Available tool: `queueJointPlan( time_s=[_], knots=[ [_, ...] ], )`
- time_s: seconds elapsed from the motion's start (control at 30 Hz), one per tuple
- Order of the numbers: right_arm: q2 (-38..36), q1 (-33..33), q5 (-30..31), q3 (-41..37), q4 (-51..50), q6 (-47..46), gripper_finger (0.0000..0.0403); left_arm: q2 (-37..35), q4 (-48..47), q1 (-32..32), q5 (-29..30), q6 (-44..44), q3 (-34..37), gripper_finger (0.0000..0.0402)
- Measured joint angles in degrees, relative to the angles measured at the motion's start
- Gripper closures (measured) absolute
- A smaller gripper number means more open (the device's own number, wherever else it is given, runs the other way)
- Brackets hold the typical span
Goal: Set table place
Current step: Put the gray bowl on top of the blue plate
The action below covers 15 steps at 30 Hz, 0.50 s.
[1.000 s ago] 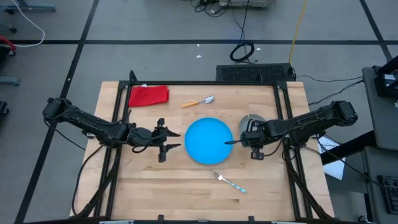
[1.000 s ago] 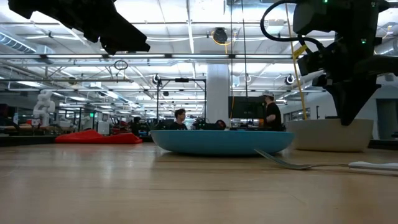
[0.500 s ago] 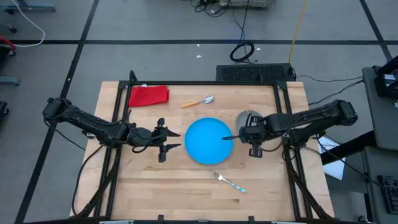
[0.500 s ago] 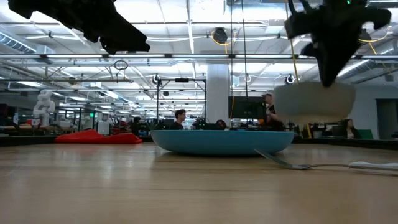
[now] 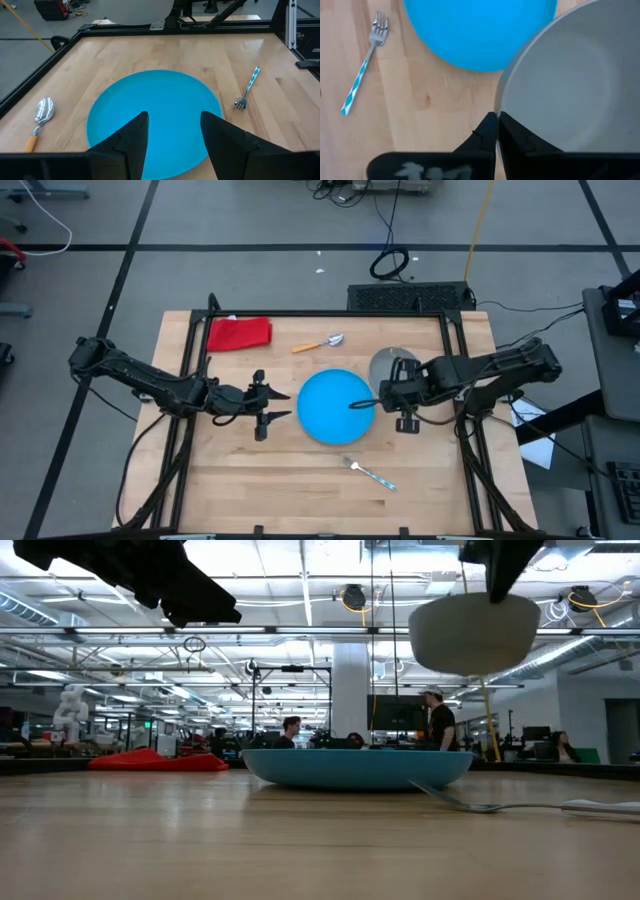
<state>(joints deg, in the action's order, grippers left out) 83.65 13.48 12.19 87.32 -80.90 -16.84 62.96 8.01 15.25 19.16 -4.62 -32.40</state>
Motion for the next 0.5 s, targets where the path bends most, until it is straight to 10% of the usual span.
queueJointPlan(
  time_s=[0.5],
  knots=[
    [18.6, 0.5, 0.0, 25.8, -8.8, 8.8, 0.0403, 0.0, -0.1, 0.0, 0.3, 0.1, 0.0, 0.0215]
  ],
)
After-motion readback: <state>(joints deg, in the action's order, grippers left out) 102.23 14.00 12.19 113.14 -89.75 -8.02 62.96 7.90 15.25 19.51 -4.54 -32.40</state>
